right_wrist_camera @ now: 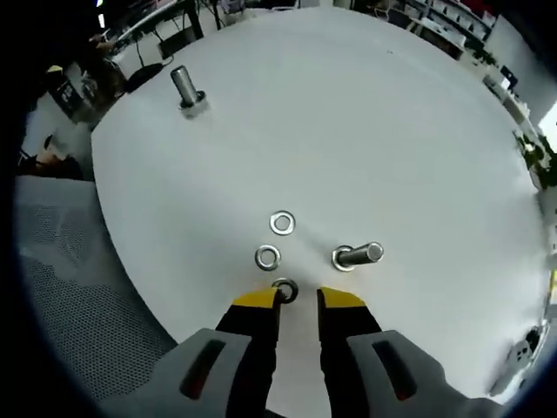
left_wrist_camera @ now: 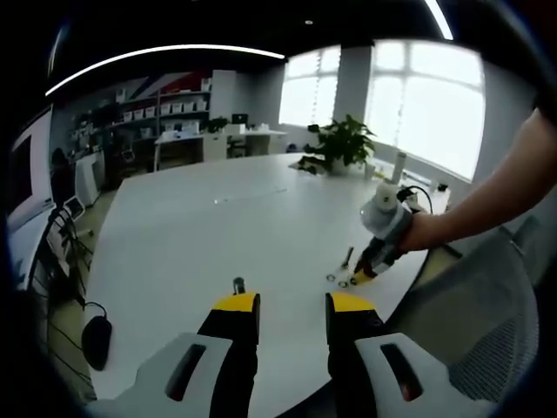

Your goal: Place the washer onto the threaded stud by aligning its center hole with the stud, sliding it down to the base, and recovering from edge contact or off-axis alignment until the washer reaches the visible bottom stop.

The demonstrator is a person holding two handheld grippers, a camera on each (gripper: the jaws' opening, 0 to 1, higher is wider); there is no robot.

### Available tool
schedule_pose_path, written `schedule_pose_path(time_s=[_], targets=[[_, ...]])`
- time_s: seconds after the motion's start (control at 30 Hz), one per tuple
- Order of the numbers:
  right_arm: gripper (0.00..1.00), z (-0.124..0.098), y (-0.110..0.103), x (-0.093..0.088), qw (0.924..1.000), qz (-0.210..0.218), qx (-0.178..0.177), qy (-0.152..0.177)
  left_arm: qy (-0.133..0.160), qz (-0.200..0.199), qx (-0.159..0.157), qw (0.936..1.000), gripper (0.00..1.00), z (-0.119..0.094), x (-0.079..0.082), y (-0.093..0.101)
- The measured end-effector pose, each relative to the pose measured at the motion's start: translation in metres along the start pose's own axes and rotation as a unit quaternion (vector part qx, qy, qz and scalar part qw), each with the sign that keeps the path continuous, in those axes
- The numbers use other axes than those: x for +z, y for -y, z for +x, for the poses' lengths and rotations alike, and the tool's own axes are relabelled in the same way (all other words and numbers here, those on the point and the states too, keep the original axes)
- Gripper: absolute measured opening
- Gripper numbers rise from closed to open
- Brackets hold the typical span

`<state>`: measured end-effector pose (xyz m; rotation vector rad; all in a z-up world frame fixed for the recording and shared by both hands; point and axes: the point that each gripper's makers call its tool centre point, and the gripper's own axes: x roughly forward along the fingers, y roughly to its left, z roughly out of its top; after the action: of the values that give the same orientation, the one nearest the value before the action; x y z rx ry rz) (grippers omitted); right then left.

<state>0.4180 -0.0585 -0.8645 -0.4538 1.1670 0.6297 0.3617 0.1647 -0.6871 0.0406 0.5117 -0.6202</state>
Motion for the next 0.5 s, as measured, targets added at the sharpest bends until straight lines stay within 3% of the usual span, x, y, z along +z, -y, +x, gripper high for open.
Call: schedule_pose_path(time_s=[0.13,0.5], targets=[[0.19,-0.0004,-0.0062,0.0027,0.9998,0.001,0.016,0.008,0.000,0.000,-0.001,1.0000,0.28,0.0003,-0.0001,0.0007],[0.19,0.0045,-0.0063,-0.0010,0.9993,-0.036,0.009,-0.011,-0.002,0.001,-0.002,1.0000,0.28,0.0003,-0.0008,0.0010]])
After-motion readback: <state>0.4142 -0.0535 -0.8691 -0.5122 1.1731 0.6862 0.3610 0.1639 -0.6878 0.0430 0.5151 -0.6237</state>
